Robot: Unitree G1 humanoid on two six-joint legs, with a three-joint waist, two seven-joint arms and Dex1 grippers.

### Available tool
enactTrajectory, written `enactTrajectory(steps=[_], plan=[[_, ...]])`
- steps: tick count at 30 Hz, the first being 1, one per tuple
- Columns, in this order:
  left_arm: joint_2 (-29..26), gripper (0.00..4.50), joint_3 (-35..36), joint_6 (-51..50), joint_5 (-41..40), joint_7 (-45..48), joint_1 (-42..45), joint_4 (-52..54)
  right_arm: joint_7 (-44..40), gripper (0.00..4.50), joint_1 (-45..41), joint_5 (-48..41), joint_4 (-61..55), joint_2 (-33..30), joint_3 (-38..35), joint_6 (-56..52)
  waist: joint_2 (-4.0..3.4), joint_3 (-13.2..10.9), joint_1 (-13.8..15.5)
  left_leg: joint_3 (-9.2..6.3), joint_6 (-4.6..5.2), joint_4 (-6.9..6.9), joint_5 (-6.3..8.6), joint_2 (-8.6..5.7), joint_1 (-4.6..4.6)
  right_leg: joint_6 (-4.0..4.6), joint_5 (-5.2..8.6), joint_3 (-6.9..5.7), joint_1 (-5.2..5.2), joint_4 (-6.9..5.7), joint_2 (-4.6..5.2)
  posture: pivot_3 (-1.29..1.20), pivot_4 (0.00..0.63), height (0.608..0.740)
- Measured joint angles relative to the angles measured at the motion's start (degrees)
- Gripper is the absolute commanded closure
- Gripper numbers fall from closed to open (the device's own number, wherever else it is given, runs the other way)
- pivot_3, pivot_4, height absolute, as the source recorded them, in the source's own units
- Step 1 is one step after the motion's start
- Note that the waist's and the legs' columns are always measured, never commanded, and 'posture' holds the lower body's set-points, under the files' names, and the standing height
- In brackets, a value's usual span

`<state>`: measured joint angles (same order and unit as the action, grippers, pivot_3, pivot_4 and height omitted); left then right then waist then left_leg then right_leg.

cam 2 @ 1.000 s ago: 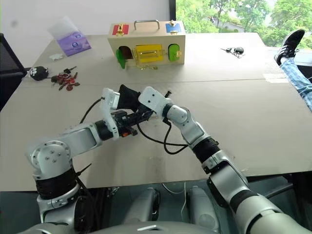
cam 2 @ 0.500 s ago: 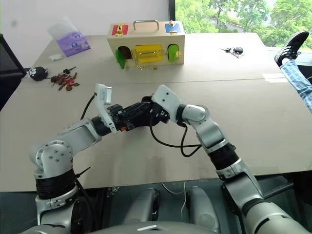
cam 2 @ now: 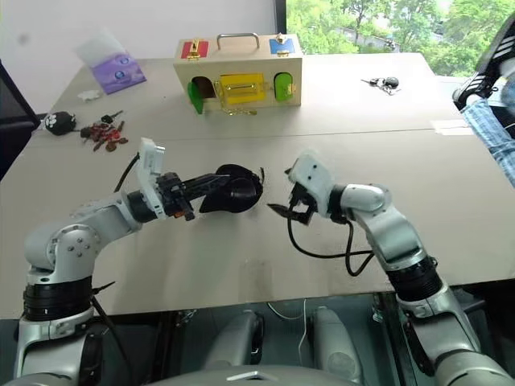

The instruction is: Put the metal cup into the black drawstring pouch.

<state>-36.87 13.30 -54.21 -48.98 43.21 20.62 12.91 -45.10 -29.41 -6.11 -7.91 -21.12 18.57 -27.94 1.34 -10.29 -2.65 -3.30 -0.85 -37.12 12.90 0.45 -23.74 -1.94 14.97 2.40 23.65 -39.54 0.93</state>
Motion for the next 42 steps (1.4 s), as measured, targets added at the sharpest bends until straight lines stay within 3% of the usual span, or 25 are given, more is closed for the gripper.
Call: enactTrajectory(steps=[5, 9, 12, 15, 19, 20, 26, 31, 39, 42], plan=[[-4.65, 4.5, -0.38, 1.44, 1.58, 4.98, -0.91, -0.29, 2.71, 0.1, -0.1, 4.4, 14.36, 5.84, 3.5, 12.75, 0.0, 0.0, 0.19, 0.06, 0.0, 0.0, 0.0, -0.01, -0.03, 0.0, 0.0, -0.01, -0.01, 0.05, 0.03, 0.0, 0.15, 0.74], [-5.26, 4.5, -0.39, 2.02, 2.0, 6.36, -0.98, -0.92, 4.54, 0.1, -2.22, 5.98, 22.91, 11.1, 3.53, 20.19, 0.0, -0.01, 0.12, -0.06, -0.01, 0.0, 0.0, 0.05, -0.01, 0.0, -0.01, 0.01, 0.0, 0.05, 0.01, 0.0, 0.15, 0.74], [-6.13, 4.5, -0.39, 2.08, 2.34, 6.67, -0.92, -1.17, 7.63, 0.92, -5.7, 7.18, 31.58, 15.98, 3.2, 24.92, 0.0, -0.01, 0.09, -0.09, -0.01, 0.02, -0.01, 0.06, 0.01, 0.01, -0.01, -0.01, 0.0, 0.03, -0.01, 0.0, 0.15, 0.74], [-6.61, 4.5, -0.18, 2.05, 2.47, 6.37, -1.25, -0.8, 11.73, 2.4, -8.01, 8.18, 38.23, 19.53, 2.33, 28.49, 0.0, -0.01, 0.15, -0.15, -0.02, 0.03, -0.01, 0.07, -0.01, 0.01, -0.01, -0.01, 0.0, 0.04, 0.03, 0.0, 0.15, 0.74], [-6.64, 4.5, 1.59, 1.74, 1.8, 4.86, -3.84, 1.17, 15.68, 4.26, -8.32, 9.78, 40.47, 19.74, 0.89, 32.11, 0.0, -0.01, 0.28, -0.16, -0.02, 0.02, -0.01, 0.08, -0.03, 0.0, -0.01, 0.01, -0.01, 0.08, 0.09, 0.0, 0.15, 0.74], [-6.63, 4.5, 2.01, 1.61, 1.53, 4.43, -4.38, 1.64, 16.29, 4.39, -8.31, 10.32, 40.46, 19.25, 0.73, 32.56, 0.0, 0.0, 0.32, -0.18, -0.02, 0.02, -0.01, 0.08, -0.03, 0.0, -0.01, -0.01, -0.01, 0.08, 0.1, 0.0, 0.15, 0.74], [-4.62, 4.5, 4.35, 1.65, -0.38, 1.38, -8.24, 5.07, 19.6, 4.39, -6.81, 13.18, 35.6, 13.49, -1.08, 33.16, -0.01, -0.01, 0.28, -0.2, -0.01, 0.04, 0.0, 0.1, -0.03, 0.0, -0.01, -0.01, -0.01, 0.08, 0.08, 0.0, 0.15, 0.74], [0.74, 4.5, 4.64, 2.18, -3.04, -2.09, -12.71, 9.11, 20.93, 4.39, -4.97, 16.35, 22.39, 8.39, -2.55, 29.21, -0.01, -0.01, 0.24, -0.16, -0.01, 0.05, 0.0, 0.14, -0.02, 0.0, -0.01, 0.02, 0.0, 0.07, 0.07, 0.0, 0.15, 0.74], [4.22, 4.5, 3.61, 3.03, -4.23, -4.87, -12.56, 10.67, 20.07, 4.39, -2.94, 19.22, 9.34, 4.2, -3.12, 22.18, 0.0, 0.0, 0.43, -0.13, 0.0, 0.0, 0.0, 0.1, -0.02, 0.0, -0.01, 0.03, -0.02, 0.05, 0.08, 0.0, 0.15, 0.74], [4.99, 3.69, 3.1, 3.12, -5.94, -4.76, -10.34, 10.37, 18.12, 4.5, -2.87, 20.17, 4.83, 0.94, -3.3, 20.08, 0.0, 0.0, 0.62, -0.11, 0.0, -0.01, 0.0, 0.09, -0.06, 0.0, -0.01, -0.06, -0.02, 0.05, 0.07, 0.0, 0.15, 0.74]])
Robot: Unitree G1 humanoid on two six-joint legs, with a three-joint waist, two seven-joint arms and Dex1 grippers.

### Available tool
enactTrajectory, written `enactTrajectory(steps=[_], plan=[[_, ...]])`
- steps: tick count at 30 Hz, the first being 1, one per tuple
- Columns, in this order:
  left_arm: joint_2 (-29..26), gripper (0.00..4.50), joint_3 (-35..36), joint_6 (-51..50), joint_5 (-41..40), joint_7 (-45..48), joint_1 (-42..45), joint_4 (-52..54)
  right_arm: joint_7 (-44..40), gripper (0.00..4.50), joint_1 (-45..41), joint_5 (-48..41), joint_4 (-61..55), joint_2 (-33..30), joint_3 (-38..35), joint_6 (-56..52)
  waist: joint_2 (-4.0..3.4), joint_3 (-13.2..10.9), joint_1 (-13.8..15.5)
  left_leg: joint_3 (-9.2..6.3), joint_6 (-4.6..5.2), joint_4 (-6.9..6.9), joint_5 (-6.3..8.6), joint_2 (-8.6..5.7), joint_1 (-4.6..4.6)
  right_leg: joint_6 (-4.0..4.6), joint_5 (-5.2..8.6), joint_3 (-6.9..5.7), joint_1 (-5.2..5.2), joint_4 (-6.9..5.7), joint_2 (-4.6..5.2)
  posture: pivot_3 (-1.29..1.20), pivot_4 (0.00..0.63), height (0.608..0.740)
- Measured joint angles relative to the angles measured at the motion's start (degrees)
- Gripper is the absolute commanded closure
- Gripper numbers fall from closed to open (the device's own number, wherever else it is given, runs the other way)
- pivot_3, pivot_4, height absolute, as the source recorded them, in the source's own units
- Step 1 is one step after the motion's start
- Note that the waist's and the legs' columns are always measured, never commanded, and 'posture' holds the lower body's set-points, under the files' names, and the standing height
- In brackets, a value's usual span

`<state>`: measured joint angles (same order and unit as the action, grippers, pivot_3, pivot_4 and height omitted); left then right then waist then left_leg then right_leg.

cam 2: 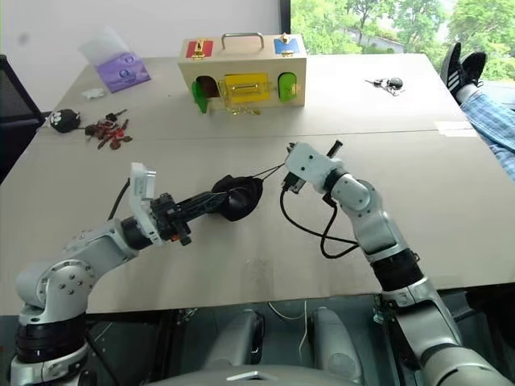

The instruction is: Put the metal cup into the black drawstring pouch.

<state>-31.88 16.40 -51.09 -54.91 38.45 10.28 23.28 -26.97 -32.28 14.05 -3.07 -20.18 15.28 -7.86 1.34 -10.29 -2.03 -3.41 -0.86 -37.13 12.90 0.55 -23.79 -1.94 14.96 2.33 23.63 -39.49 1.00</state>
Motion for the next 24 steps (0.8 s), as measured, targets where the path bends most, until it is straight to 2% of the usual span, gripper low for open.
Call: enactTrajectory(steps=[3, 4, 7, 11, 17, 24], plan=[[0.05, 2.32, -0.29, 0.14, -1.14, -0.23, 3.86, -0.15, -3.05, 4.5, -1.19, 0.58, -4.16, -3.29, -0.1, -1.53, 0.0, 0.0, -0.02, 0.01, 0.0, -0.01, 0.0, -0.08, 0.0, 0.0, 0.0, 0.02, -0.01, 0.0, 0.0, 0.0, 0.15, 0.74], [0.05, 2.04, -0.44, 0.19, -1.25, -0.37, 4.66, -0.22, -3.66, 4.5, -1.9, 0.76, -4.76, -3.94, -0.1, -1.59, 0.0, 0.0, -0.09, 0.02, 0.0, -0.01, 0.0, -0.1, 0.02, -0.01, 0.0, 0.05, -0.01, 0.0, 0.0, 0.0, 0.15, 0.74], [1.38, 0.72, -1.55, 0.19, -1.5, -2.65, 9.62, -1.37, -7.08, 4.5, -6.52, 2.51, -5.72, -8.21, 0.22, 0.52, 0.0, -0.01, -0.2, 0.04, 0.0, -0.02, 0.0, -0.12, 0.03, -0.01, 0.0, 0.03, -0.01, 0.0, -0.01, 0.0, 0.15, 0.74], [3.23, 0.72, -2.95, 0.16, -1.53, -6.15, 13.5, -1.49, -9.16, 4.5, -9.91, 5.1, -5.2, -10.98, 2.21, 5.41, 0.0, 0.0, -0.19, 0.06, 0.0, -0.01, 0.0, -0.11, 0.01, -0.01, 0.0, 0.03, -0.02, 0.04, -0.02, 0.0, 0.15, 0.74], [7.55, 0.72, -5.53, 0.05, -1.61, -10.39, 14.77, -1.46, -10.44, 4.5, -13.56, 8.44, -2.78, -13.37, 4.03, 12.97, 0.01, -0.01, -0.1, 0.04, -0.01, -0.02, -0.01, -0.1, -0.02, -0.01, 0.0, 0.05, -0.02, 0.09, 0.01, 0.0, 0.15, 0.74], [10.82, 0.72, -9.26, 1.35, 0.88, -12.19, 19.32, -3.73, -10.35, 4.5, -13.98, 10.76, -0.38, -14.68, 4.26, 19.79, 0.02, -0.01, 0.06, 0.08, -0.22, -0.03, -0.13, -0.13, -0.02, -0.01, 0.0, 0.04, -0.04, 0.09, 0.01, 0.0, 0.15, 0.74]])
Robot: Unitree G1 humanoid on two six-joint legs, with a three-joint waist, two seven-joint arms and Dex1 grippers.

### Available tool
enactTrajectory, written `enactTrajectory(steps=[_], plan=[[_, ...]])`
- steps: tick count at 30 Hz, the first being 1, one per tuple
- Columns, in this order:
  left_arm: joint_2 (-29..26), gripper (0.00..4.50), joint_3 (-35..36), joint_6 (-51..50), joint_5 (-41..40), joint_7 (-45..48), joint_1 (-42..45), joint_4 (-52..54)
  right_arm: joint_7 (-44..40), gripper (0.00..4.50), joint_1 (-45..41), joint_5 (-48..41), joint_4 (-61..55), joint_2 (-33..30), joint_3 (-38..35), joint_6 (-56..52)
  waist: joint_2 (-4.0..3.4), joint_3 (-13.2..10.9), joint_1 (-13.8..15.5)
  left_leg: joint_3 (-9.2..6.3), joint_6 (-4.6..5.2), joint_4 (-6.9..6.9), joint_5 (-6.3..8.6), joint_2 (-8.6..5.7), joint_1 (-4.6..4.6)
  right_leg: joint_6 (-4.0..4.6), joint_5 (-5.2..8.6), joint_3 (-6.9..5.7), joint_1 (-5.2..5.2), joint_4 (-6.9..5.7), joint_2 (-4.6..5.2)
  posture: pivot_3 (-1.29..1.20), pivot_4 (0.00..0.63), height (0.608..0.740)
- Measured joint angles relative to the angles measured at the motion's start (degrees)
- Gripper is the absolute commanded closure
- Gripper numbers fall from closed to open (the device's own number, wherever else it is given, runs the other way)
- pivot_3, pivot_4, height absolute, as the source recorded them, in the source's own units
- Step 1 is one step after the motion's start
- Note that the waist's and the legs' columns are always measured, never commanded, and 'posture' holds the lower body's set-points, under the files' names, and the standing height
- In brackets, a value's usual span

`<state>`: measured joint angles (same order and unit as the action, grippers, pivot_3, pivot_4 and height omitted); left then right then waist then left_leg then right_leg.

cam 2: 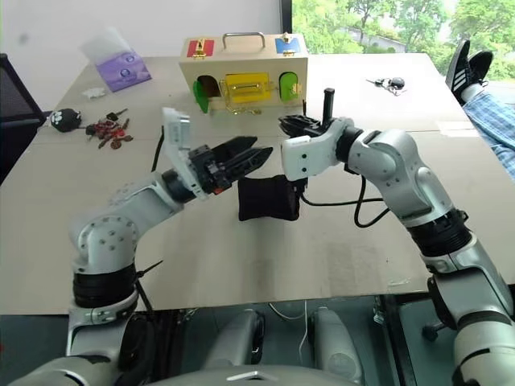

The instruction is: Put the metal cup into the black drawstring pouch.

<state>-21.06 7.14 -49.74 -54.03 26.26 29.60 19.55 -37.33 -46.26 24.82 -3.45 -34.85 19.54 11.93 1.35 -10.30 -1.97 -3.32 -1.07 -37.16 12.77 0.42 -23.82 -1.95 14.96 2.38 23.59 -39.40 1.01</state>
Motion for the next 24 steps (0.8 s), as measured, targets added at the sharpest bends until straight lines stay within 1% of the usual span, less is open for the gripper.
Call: enactTrajectory(steps=[4, 7, 11, 14, 15, 16, 17, 24], plan=[[2.07, 0.72, -1.98, 0.38, 1.08, 0.33, 1.97, -2.6, -0.32, 4.5, -0.07, 0.11, -0.01, -0.01, 0.0, 1.07, 0.0, 0.0, -0.11, 0.0, -0.01, 0.0, -0.01, 0.01, 0.0, 0.0, 0.0, -0.01, 0.01, 0.0, -0.02, 0.0, 0.15, 0.74], [2.64, 0.72, -3.36, 1.38, 2.29, 1.92, 3.29, -3.94, -0.42, 4.5, -0.07, 0.5, -0.04, 0.25, -0.01, 1.14, 0.0, 0.0, -0.13, 0.02, -0.02, 0.0, -0.01, 0.0, 0.0, 0.0, 0.0, -0.01, 0.01, -0.01, -0.03, 0.0, 0.15, 0.74], [2.9, 0.72, -3.52, 2.38, 3.33, 3.77, 3.66, -5.28, -0.73, 4.5, 0.0, 0.57, -0.33, 0.48, -0.06, 0.67, 0.0, 0.0, -0.1, 0.0, -0.02, 0.0, -0.01, 0.0, 0.0, 0.0, 0.0, -0.01, 0.01, 0.0, -0.02, 0.0, 0.15, 0.74], [3.38, 1.48, -4.53, 2.64, 3.59, 5.11, 3.96, -6.33, -0.98, 4.5, 0.38, 0.54, -1.07, 1.08, -0.12, -0.46, 0.0, 0.0, -0.02, -0.01, -0.02, 0.0, -0.01, 0.0, -0.01, 0.0, 0.0, -0.01, 0.0, 0.0, -0.02, 0.0, 0.15, 0.74], [3.46, 1.89, -4.9, 2.67, 3.81, 5.5, 3.97, -6.57, -1.02, 4.5, 0.44, 0.51, -1.28, 1.24, -0.12, -0.66, 0.0, 0.0, -0.02, -0.01, -0.03, 0.0, -0.01, 0.0, 0.0, 0.0, 0.0, -0.01, 0.0, 0.0, -0.01, 0.0, 0.15, 0.74], [3.54, 2.07, -5.22, 2.68, 4.34, 6.03, 3.96, -6.71, -1.05, 4.5, 0.52, 0.5, -1.66, 1.43, -0.14, -1.15, 0.0, 0.0, -0.04, -0.01, -0.03, 0.0, -0.02, 0.0, -0.01, 0.0, 0.0, -0.01, 0.0, 0.0, -0.02, 0.0, 0.15, 0.74], [3.57, 2.71, -5.41, 2.7, 4.47, 6.3, 3.96, -6.72, -1.09, 4.5, 0.61, 0.5, -2.09, 1.46, -0.16, -1.6, 0.0, 0.0, -0.05, -0.02, -0.03, 0.0, -0.02, 0.0, 0.0, 0.0, 0.0, 0.0, 0.01, 0.0, -0.02, 0.0, 0.15, 0.74], [4.29, 2.71, -5.51, 3.06, 5.75, 7.41, 3.96, -6.85, -1.27, 4.5, 0.79, 0.44, -2.96, 1.5, -0.3, -2.97, 0.0, 0.0, -0.03, -0.02, -0.02, -0.01, -0.01, 0.0, 0.0, 0.0, 0.0, -0.01, 0.0, 0.0, -0.01, 0.0, 0.15, 0.74]])
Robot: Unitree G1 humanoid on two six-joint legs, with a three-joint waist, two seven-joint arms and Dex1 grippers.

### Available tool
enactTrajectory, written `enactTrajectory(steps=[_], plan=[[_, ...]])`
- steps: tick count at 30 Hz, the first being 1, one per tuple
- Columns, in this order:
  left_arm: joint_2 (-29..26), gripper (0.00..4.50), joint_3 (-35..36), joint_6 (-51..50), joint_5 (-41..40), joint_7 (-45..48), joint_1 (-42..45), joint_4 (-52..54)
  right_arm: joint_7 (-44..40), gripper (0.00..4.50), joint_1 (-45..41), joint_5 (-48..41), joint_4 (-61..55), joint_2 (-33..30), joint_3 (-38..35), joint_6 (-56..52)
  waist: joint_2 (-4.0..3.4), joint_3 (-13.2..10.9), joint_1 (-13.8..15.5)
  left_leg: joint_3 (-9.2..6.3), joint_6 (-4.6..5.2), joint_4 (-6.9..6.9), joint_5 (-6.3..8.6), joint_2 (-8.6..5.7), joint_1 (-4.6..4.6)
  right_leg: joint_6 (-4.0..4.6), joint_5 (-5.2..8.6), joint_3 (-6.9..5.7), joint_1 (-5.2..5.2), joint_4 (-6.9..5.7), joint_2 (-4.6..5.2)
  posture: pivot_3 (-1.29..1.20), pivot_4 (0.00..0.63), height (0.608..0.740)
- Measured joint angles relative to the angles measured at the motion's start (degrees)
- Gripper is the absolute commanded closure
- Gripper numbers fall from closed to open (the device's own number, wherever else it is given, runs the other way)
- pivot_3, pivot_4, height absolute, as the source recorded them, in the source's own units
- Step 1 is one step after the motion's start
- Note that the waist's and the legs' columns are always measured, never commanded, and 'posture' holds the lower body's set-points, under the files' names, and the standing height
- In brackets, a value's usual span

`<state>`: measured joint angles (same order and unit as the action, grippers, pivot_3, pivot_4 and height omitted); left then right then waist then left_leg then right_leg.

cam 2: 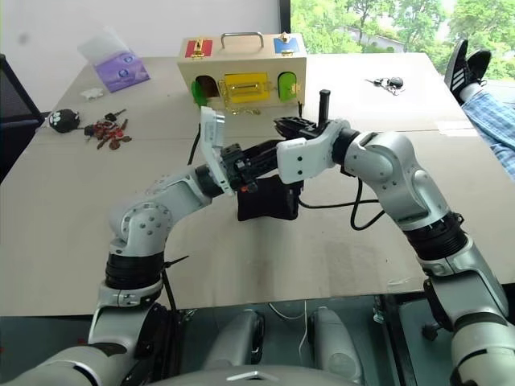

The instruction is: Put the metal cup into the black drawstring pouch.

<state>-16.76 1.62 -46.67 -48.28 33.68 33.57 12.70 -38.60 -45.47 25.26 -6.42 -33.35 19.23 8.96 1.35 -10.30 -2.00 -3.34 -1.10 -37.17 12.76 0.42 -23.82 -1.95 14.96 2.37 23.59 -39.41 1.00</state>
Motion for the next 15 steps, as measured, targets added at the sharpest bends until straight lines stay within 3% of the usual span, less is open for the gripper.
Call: enactTrajectory(steps=[7, 12, 15], plan=[[1.34, 2.71, -0.27, 0.65, 1.43, 0.91, 1.06, -1.67, -0.54, 4.5, 0.0, -0.53, -0.4, 0.09, -0.02, -0.2, 0.0, 0.0, 0.0, 0.01, 0.0, 0.0, 0.0, 0.0, 0.0, 0.0, 0.0, -0.01, 0.0, 0.0, 0.0, 0.0, 0.15, 0.74], [1.62, 4.27, -0.41, 0.81, 1.82, 1.51, 1.17, -2.37, -0.86, 4.5, 0.19, -0.79, -0.99, 0.09, -0.27, -1.27, 0.0, 0.0, -0.02, -0.01, 0.0, -0.01, 0.0, 0.0, 0.0, 0.0, 0.0, -0.01, 0.0, -0.01, 0.0, 0.0, 0.15, 0.74], [1.6, 4.34, -0.41, 0.81, 2.0, 2.0, 1.16, -2.37, -0.94, 4.5, 0.41, -1.03, -1.57, 0.11, -0.31, -2.01, 0.0, 0.0, -0.02, -0.01, 0.0, -0.01, 0.0, 0.0, 0.0, 0.0, 0.0, 0.0, 0.0, -0.01, 0.0, 0.0, 0.15, 0.74]])
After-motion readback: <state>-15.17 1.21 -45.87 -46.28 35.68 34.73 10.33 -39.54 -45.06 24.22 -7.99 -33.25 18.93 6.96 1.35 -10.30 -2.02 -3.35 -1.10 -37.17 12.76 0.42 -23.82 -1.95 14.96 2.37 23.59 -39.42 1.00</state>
